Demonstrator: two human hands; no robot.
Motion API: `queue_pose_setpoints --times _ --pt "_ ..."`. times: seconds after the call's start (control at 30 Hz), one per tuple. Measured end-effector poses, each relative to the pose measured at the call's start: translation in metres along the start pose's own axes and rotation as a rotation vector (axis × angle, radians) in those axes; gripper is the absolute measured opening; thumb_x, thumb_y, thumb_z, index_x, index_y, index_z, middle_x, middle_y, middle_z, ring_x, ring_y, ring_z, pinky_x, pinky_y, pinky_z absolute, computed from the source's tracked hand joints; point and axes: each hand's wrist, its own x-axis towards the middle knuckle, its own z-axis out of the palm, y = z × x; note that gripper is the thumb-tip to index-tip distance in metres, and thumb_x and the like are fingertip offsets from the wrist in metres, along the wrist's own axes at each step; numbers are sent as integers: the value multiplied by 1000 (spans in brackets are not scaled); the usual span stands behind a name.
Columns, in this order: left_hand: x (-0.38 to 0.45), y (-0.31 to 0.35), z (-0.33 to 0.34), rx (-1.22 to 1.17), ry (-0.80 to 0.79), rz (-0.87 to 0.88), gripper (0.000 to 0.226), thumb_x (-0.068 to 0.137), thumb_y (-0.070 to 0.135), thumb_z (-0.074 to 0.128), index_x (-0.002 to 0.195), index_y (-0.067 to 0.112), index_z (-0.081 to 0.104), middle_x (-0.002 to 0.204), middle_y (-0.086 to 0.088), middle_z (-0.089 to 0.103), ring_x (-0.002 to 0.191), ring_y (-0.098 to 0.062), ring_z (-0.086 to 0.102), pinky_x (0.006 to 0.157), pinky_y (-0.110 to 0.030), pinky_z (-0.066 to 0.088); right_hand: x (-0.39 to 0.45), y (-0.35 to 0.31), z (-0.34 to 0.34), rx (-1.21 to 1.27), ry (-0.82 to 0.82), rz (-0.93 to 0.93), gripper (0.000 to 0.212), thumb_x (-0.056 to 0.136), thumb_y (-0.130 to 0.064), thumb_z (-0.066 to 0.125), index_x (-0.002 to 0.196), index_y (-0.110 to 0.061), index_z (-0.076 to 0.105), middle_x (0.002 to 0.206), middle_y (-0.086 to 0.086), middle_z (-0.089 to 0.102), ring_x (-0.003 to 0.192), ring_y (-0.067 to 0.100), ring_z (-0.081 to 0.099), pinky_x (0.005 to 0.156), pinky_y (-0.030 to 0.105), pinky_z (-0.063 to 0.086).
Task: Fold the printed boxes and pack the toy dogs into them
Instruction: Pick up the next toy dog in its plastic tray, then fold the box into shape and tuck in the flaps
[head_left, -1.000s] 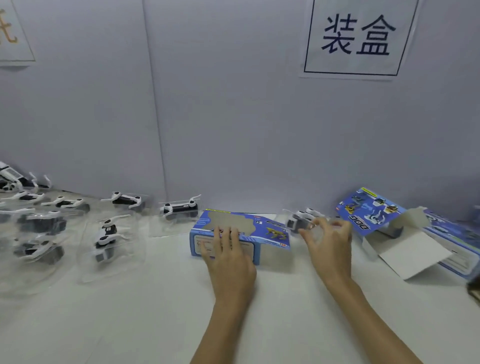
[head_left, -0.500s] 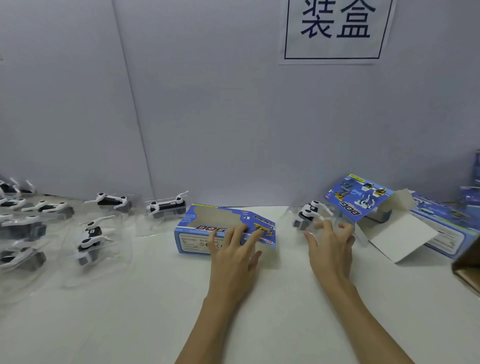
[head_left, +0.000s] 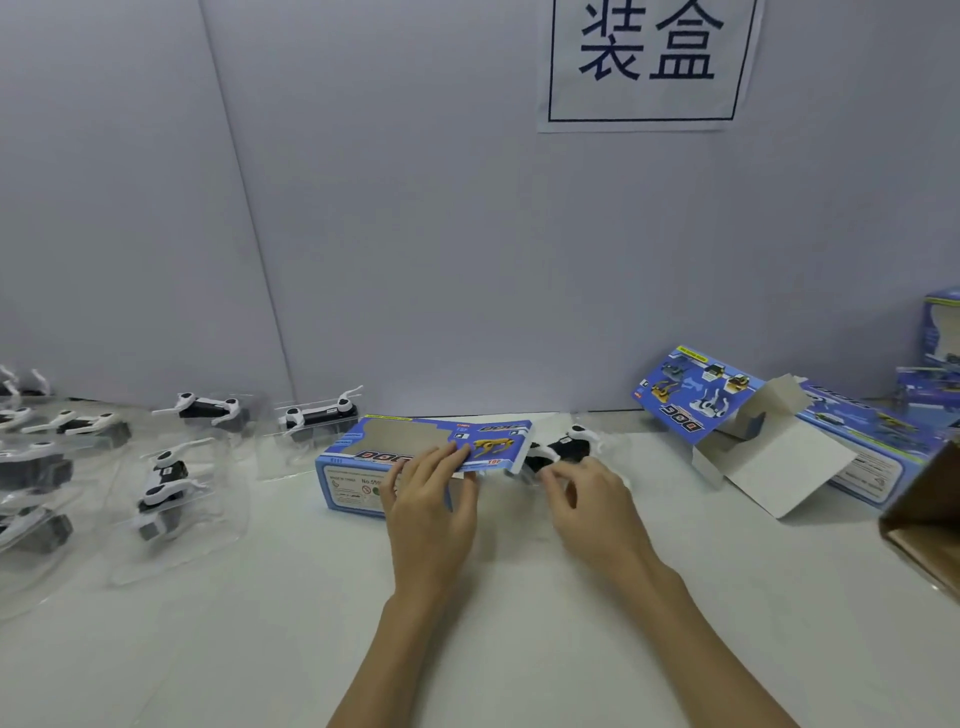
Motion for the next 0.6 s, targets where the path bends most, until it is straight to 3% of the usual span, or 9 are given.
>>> queue_pose_setpoints --times 0.1,0.23,0.3,0.4,0.5,0.6 --pt "2 -1 0 -23 -2 -57 30 89 11 73 118 18 79 127 7 73 122 -3 59 114 -40 28 -2 -2 -4 -46 -105 -112 21 102 -38 56 116 -34 71 85 -8 54 86 12 56 76 28 41" --pt "7 -4 -5 -47 -32 -42 32 92 17 66 122 17 76 130 6 71 123 -4 57 110 -37 27 2 3 -7 -293 -106 -174 33 101 -34 59 134 -36 62 106 -5 42 108 22 48 91 31 37" --pt "6 -4 -7 -33 -93 -24 36 93 22 61 126 17 73 131 7 70 124 -10 60 111 -37 26 3 4 -9 -339 -59 -160 28 100 -36 63 128 -39 64 114 -4 37 114 22 43 94 32 33" --pt "2 -6 -6 16 -187 50 35 95 18 65 129 14 71 136 4 68 129 -17 60 112 -37 25 3 9 -8 -232 -47 -171 17 97 -31 69 113 -35 71 135 -2 44 133 20 39 103 30 22" --pt "-1 -8 -4 44 -237 77 36 95 15 64 131 13 71 139 1 66 132 -20 59 113 -35 22 3 10 -6 -59 -71 -229 13 95 -20 73 106 -28 73 126 -8 58 138 15 44 106 26 16" --pt "0 -8 -5 54 -222 96 38 95 16 58 131 11 71 138 -1 67 131 -21 60 112 -34 22 1 2 -1 56 18 -242 13 92 -15 76 101 -25 73 117 -7 62 130 13 53 101 25 21"
